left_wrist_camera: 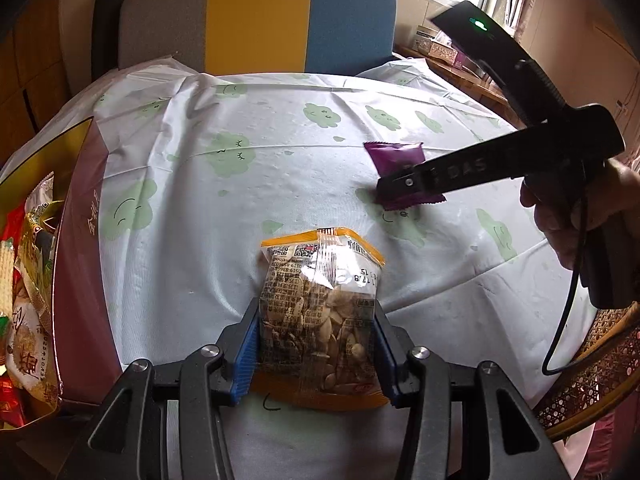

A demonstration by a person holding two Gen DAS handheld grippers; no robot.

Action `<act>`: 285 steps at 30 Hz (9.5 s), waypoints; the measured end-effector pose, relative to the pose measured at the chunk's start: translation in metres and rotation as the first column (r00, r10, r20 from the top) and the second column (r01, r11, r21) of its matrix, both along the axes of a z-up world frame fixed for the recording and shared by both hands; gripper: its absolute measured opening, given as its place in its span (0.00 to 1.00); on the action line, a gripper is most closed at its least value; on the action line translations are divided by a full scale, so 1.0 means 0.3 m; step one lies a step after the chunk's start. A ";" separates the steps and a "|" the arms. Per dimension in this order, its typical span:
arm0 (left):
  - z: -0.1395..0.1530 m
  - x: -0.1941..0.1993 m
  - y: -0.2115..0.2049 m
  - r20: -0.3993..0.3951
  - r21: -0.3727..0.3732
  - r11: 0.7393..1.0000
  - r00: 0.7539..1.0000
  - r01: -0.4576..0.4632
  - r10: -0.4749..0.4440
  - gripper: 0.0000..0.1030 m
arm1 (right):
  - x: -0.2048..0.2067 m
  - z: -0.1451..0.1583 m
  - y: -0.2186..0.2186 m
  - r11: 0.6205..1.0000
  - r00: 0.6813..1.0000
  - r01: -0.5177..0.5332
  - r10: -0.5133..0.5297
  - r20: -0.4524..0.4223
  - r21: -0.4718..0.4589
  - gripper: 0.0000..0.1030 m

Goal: Organize snacks

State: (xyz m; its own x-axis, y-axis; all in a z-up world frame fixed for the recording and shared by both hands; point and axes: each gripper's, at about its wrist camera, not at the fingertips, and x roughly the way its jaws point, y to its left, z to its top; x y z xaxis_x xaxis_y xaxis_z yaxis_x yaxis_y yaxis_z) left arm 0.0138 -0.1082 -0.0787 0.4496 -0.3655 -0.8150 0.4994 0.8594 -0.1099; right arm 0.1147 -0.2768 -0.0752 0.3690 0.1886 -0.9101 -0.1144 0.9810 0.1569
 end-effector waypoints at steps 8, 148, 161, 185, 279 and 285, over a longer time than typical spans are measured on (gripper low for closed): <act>0.001 0.004 -0.008 0.000 0.010 1.000 1.000 -0.006 0.006 0.49 | 0.029 0.008 -0.049 0.991 0.994 0.105 -0.103 -0.019 0.078 0.79; 0.235 0.033 0.761 0.150 -0.017 0.750 0.740 -0.661 0.655 0.53 | 0.023 -0.008 0.100 0.958 0.993 0.028 0.006 0.116 -0.287 0.41; 0.223 0.028 0.800 0.129 -0.038 0.735 0.727 -0.676 0.675 0.53 | -0.036 0.115 0.192 0.990 0.986 0.034 -0.011 0.166 -0.136 0.41; 0.223 0.010 0.913 0.109 -0.063 0.680 0.672 -0.731 0.732 0.53 | 0.109 0.086 1.060 0.885 0.877 -0.465 0.461 0.137 -0.001 0.41; 0.329 -0.136 0.675 0.365 -0.020 0.662 0.611 -0.749 0.702 0.62 | -0.338 0.163 0.723 0.999 0.906 -0.019 0.031 0.423 -0.032 1.00; 0.325 -0.135 0.676 0.361 -0.017 0.658 0.609 -0.752 0.706 0.62 | -0.338 0.163 0.725 0.999 0.904 -0.020 0.032 0.426 -0.033 1.00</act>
State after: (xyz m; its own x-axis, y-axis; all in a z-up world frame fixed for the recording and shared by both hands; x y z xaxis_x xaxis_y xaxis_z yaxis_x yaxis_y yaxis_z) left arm -0.0266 0.0947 0.0189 0.7529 0.2898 -0.5909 -0.3149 0.9470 0.0633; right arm 0.0132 -0.0592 -0.0263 0.7182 0.1809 -0.6719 -0.1896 0.9799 0.0612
